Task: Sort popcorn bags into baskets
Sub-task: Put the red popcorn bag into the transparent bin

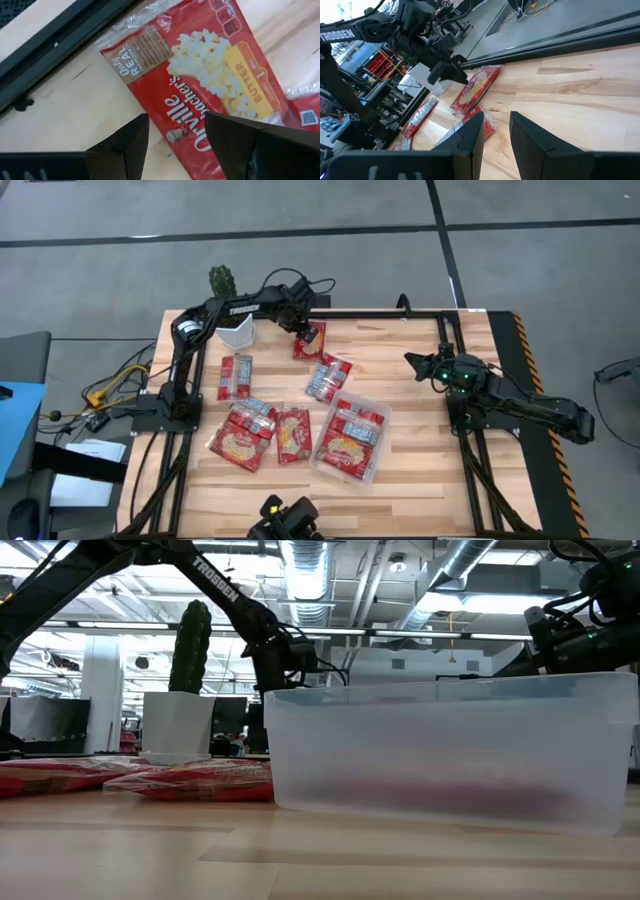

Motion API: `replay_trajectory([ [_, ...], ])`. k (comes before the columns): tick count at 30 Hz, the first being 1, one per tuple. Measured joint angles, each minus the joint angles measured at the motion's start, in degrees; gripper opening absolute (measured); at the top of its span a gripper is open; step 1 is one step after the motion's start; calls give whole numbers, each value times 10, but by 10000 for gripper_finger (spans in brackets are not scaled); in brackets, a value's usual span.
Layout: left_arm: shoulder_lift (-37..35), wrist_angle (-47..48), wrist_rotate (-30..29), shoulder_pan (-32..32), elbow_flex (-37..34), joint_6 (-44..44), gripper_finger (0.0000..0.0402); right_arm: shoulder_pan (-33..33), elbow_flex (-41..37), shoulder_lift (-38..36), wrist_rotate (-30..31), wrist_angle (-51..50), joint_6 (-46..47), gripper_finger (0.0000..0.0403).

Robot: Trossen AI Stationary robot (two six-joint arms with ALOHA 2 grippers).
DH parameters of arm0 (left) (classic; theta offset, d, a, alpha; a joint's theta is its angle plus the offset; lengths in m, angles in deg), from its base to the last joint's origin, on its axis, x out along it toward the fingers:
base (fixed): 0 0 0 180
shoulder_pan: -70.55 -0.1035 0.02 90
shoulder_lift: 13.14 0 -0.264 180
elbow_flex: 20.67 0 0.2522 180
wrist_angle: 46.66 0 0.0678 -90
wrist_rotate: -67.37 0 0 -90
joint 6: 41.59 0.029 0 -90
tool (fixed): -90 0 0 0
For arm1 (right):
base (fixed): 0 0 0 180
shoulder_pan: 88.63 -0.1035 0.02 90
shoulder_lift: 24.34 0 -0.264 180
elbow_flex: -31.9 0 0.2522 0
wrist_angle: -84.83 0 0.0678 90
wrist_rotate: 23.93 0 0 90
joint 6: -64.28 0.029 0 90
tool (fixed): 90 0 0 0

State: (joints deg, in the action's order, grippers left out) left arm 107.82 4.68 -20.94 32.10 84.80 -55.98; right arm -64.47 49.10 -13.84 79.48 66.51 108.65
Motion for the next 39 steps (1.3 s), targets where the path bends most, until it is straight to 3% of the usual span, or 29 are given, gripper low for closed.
replay_trajectory([
  [13, -3, -124, 80, -1, -99, -114, 172, 0, 0, 0, 2, 0, 1, 118],
  [16, -3, -122, 84, 0, -110, -116, 138, 0, 0, 0, 2, 0, 0, 118],
  [22, -2, -127, 88, 6, -114, -81, 16, 0, 0, 0, 2, 0, -7, 118],
  [29, -16, -116, 124, 11, -117, -70, 5, 0, 0, 0, 2, 0, -8, 118],
  [39, -133, -112, 106, 26, -117, -53, 2, 0, 0, 0, 2, 2, -9, 118],
])
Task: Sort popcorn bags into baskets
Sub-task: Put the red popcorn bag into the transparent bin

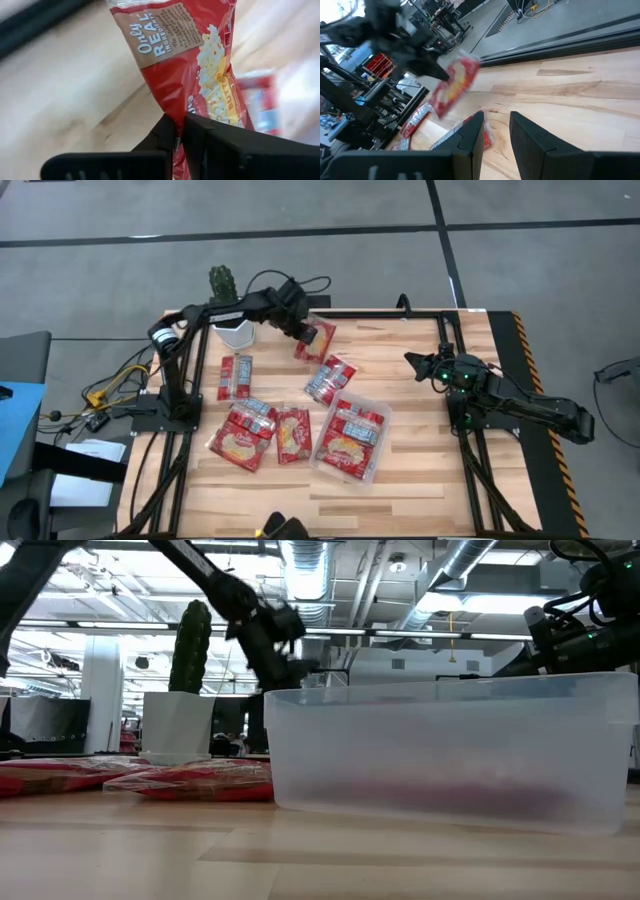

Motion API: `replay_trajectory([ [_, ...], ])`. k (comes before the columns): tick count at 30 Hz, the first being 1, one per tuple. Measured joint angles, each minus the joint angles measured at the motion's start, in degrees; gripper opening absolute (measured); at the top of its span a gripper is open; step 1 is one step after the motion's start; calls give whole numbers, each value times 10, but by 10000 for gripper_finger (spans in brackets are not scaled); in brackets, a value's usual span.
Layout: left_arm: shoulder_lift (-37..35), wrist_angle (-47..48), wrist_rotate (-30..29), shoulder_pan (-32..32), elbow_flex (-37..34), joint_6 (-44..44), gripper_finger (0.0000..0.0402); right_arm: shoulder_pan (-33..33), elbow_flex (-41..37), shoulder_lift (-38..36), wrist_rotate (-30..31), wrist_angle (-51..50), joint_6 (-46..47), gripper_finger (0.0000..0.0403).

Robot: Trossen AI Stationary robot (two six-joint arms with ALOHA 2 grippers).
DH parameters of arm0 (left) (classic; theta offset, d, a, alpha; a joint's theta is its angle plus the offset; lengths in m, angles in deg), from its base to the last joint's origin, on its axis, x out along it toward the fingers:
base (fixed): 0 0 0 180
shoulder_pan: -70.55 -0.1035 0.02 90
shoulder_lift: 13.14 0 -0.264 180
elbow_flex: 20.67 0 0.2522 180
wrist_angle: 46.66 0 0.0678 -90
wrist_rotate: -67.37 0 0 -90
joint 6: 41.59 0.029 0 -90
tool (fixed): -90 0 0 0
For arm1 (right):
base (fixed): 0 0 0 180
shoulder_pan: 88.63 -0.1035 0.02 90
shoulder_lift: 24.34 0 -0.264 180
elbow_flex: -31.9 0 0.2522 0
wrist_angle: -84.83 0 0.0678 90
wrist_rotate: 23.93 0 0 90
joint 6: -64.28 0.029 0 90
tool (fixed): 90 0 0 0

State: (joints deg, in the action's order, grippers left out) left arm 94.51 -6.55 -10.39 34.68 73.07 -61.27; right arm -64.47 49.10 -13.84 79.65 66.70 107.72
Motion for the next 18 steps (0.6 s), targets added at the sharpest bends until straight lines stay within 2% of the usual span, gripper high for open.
replay_trajectory([
  [11, -141, -4, 12, 80, 1, 34, 0, 0, 0, 0, 0, 0, 0, 118],
  [18, -164, -36, 34, 176, 2, 80, 0, 0, 0, 0, 0, -2, 0, 118],
])
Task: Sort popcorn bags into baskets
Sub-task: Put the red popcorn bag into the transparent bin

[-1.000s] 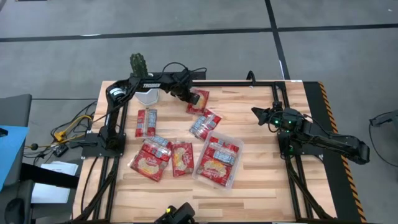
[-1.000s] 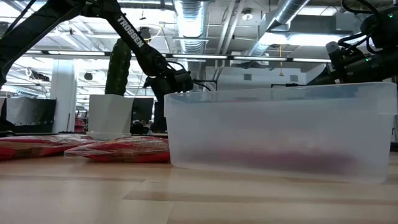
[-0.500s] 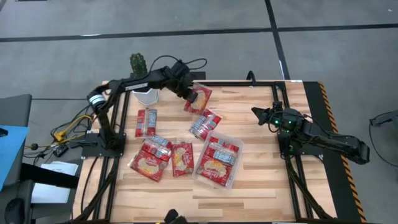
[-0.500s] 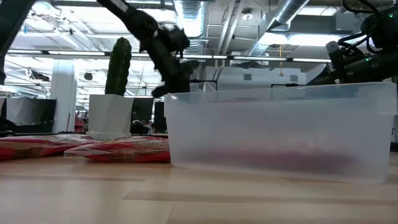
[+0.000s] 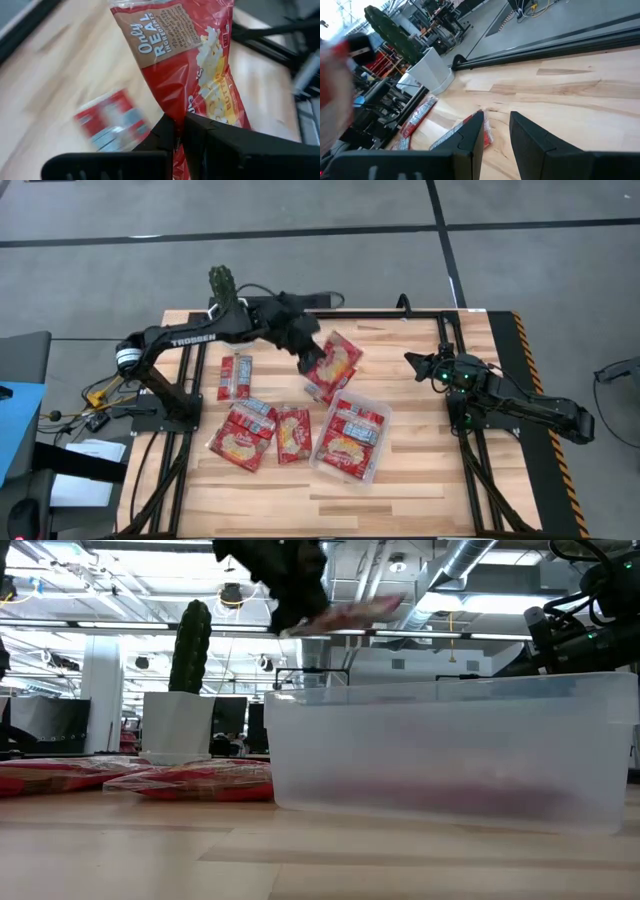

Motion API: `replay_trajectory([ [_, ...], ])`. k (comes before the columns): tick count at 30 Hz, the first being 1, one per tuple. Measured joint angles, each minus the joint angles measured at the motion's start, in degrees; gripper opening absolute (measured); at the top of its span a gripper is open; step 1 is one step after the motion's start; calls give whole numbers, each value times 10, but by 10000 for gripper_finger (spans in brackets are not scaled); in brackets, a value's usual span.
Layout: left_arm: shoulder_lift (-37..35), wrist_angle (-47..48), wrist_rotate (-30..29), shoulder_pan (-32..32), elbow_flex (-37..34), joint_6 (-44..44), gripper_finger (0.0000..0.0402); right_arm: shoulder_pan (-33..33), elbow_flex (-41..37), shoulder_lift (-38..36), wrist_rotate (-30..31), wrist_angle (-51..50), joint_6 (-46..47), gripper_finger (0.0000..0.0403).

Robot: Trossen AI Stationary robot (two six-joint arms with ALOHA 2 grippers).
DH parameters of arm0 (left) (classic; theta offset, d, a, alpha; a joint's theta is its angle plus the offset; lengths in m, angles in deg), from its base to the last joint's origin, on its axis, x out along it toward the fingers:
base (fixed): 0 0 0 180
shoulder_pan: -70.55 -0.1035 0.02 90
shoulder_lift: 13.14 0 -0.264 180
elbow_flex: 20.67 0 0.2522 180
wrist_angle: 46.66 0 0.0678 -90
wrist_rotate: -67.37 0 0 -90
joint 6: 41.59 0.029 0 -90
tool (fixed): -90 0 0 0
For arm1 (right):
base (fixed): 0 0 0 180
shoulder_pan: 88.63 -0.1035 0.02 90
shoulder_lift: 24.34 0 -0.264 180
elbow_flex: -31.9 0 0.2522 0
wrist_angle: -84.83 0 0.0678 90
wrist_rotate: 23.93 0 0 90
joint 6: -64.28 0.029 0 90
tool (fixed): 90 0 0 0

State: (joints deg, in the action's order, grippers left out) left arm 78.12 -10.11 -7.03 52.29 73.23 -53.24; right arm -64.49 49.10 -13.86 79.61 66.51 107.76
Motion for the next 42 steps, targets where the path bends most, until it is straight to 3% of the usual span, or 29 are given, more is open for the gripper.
replay_trajectory([
  [9, 0, -49, 7, 103, 0, 52, 0, 0, 0, 0, 0, -7, 0, 118],
  [19, 7, -57, -39, 188, 1, 121, 0, 0, 1, 0, -1, -16, 1, 118],
  [32, 51, -72, -56, 220, 1, 200, 0, 0, 1, 0, -2, -19, 0, 118],
  [42, 149, -58, -8, 228, 86, 254, 4, -1, 1, 8, -19, -25, -4, 118],
])
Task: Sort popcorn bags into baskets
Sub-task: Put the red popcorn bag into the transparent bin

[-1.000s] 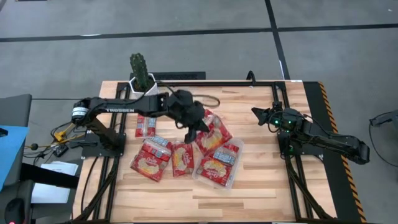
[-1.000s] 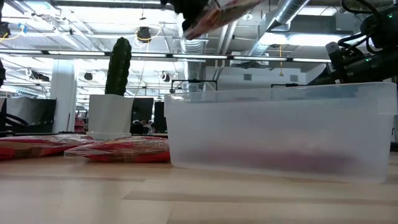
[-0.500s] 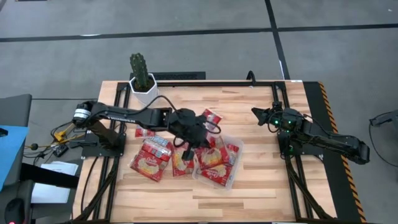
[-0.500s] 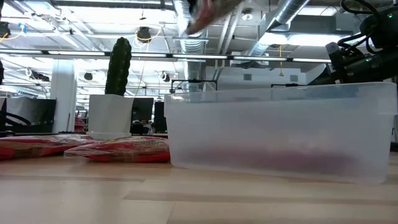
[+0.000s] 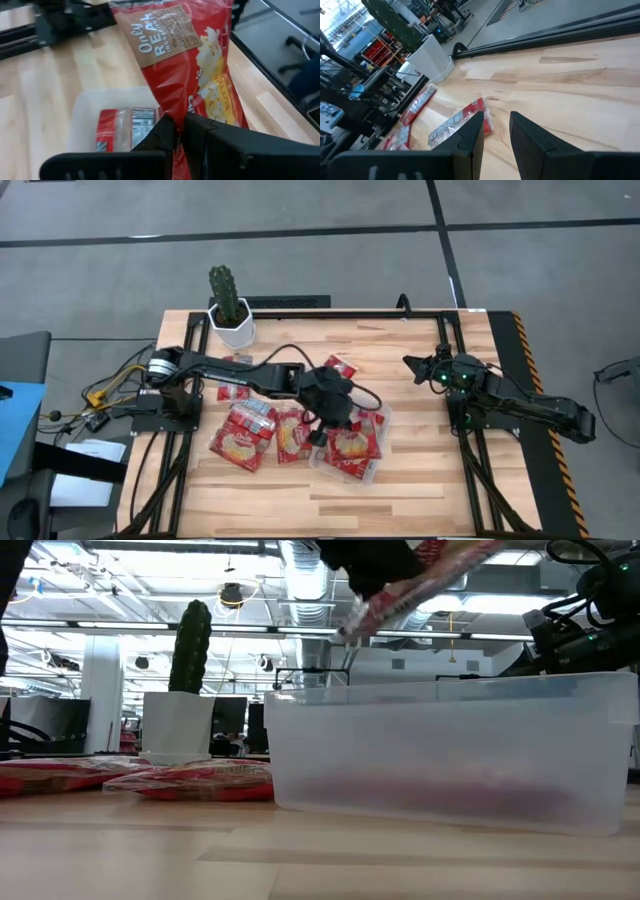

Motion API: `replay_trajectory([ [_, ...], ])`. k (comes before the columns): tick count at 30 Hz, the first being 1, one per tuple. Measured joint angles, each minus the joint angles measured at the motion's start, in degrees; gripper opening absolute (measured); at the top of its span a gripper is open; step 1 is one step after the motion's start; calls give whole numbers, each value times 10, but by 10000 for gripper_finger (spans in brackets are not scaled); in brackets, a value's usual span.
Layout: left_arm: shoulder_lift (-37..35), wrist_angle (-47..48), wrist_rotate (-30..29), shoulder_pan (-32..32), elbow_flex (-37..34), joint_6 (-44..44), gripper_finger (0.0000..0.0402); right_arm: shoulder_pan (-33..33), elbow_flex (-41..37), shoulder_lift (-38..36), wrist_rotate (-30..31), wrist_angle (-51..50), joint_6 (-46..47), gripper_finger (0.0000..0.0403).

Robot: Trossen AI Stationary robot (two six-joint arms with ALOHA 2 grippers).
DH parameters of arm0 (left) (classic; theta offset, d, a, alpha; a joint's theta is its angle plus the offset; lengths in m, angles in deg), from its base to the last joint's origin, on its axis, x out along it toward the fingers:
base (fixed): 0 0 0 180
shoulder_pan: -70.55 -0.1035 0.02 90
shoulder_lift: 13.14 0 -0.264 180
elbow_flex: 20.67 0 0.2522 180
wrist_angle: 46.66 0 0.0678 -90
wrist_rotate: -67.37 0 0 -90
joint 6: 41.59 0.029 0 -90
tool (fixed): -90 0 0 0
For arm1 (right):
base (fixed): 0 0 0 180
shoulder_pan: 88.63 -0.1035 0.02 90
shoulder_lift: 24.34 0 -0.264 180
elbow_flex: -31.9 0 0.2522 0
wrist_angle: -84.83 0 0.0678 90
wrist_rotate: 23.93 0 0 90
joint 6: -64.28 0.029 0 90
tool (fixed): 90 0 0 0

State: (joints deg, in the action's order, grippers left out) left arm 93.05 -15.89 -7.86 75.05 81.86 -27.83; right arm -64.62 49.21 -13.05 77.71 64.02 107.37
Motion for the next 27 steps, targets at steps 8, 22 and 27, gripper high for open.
replay_trajectory([
  [8, 68, 106, 9, 15, 81, 96, 5, 1, 0, 0, 1, 0, -2, 118],
  [22, 113, 138, -2, 20, 100, 219, 10, 1, -1, 1, 0, 0, -16, 118],
  [27, 120, 151, -3, 28, 100, 257, 34, 1, -1, 1, 0, 0, -16, 118],
])
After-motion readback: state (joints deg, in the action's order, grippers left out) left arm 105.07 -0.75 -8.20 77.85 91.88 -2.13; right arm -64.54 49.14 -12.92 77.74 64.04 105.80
